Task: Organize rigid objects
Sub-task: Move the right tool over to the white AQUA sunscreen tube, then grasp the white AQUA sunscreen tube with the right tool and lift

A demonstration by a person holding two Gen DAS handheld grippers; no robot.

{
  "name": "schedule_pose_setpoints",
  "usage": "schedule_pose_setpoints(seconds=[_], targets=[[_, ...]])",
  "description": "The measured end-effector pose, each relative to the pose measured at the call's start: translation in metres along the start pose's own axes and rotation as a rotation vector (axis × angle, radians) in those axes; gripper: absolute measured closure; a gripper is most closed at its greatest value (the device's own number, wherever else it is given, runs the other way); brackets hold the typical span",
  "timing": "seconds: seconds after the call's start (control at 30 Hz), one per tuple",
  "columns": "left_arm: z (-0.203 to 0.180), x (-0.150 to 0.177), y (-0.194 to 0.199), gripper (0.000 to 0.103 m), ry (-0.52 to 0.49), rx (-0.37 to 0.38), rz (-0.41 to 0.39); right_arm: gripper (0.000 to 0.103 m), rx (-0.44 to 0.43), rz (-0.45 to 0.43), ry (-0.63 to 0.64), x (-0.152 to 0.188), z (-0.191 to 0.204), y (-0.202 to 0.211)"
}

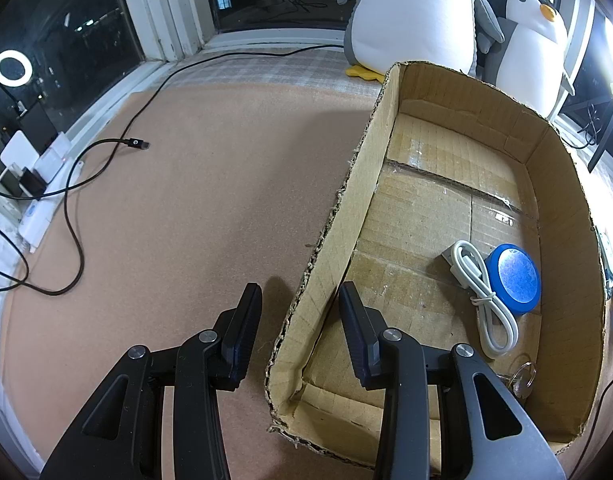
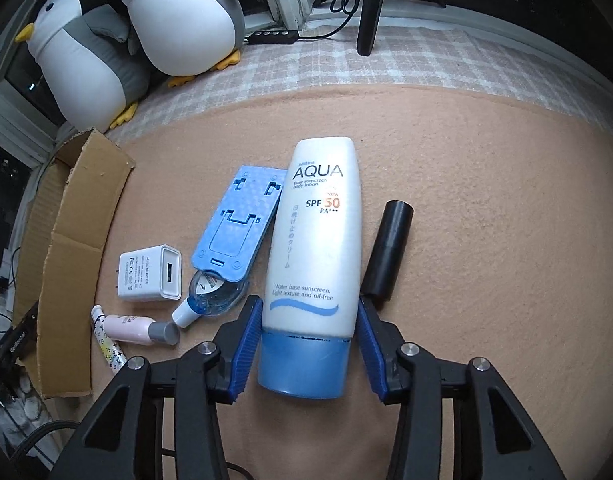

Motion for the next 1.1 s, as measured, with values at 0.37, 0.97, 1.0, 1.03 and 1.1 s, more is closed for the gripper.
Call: schedule_pose_setpoints(seconds=[0.37, 0.97, 1.0, 1.03, 1.1], targets=[[0.0, -0.001, -0.001, 0.065, -0.002, -0.007, 0.001, 0.06, 0.05, -0.062, 0.075, -0.015, 0.006, -0.014], [-0.001, -0.002, -0.001, 0.065, -0.004, -0.014, 0.002, 0.058, 0.145, -0.101, 0.192, -0.041, 0.002, -0.021], [-0.001, -0.002, -0.001, 0.065, -0.004, -0.014, 0.002, 0.059, 0.143, -0.102, 0.191, -0.041, 0.002, -0.021], [-0.001, -0.002, -0.001, 0.065, -0.004, -0.014, 0.001, 0.059, 0.141, -0.104, 0.189, -0.041, 0.001, -0.021], [-0.001, -0.002, -0.001, 0.065, -0.003, -0.013, 0.001, 0.059, 0.123, -0.108, 0.175, -0.039, 0.001, -0.02]])
Point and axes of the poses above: each gripper's, at about its wrist camera, not at the fingertips, and y roughly against the way its jaws point, z to its left, x to its underside, the point moved 8 cm from there along -y, roughly the way its jaws point, and after that the axes turned 6 degrees about z, right-handed, at the moved point
